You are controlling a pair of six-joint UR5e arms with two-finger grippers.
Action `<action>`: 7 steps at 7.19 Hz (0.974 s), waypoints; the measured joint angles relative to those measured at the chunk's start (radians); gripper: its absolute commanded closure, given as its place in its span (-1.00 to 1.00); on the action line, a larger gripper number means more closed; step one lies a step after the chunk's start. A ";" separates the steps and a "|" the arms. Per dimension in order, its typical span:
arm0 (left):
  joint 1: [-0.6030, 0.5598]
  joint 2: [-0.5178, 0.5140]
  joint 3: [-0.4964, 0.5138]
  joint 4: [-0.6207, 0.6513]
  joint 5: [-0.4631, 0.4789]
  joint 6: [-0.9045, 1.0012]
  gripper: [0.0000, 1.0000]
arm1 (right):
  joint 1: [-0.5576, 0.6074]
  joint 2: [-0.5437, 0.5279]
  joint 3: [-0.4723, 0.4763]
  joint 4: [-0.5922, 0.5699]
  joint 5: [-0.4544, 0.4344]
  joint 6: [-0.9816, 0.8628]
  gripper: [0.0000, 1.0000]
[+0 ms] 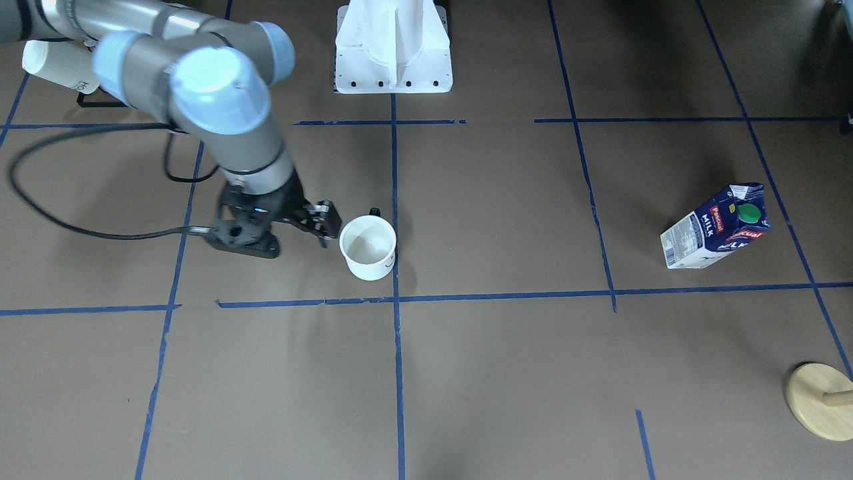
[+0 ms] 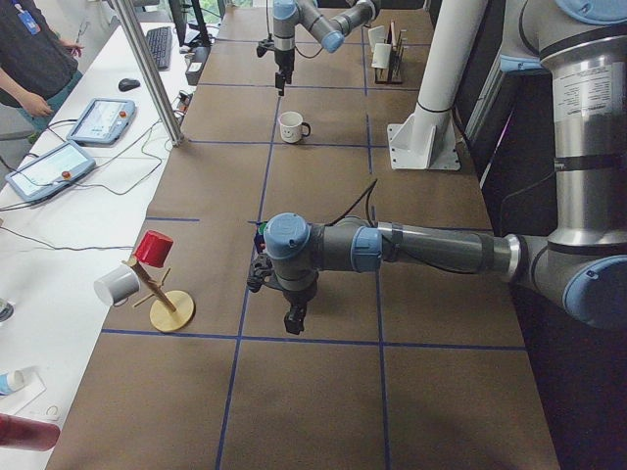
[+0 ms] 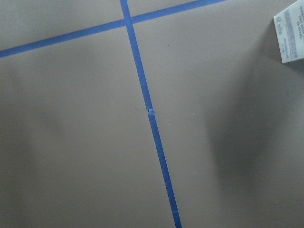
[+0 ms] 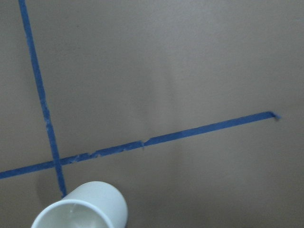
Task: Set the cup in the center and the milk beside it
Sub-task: 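Open the right gripper and withdraw the right arm away from the mug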
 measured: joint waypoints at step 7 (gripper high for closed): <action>0.000 -0.181 0.011 -0.014 -0.005 -0.026 -1.00 | 0.578 -0.533 0.082 -0.109 0.229 -1.223 -0.99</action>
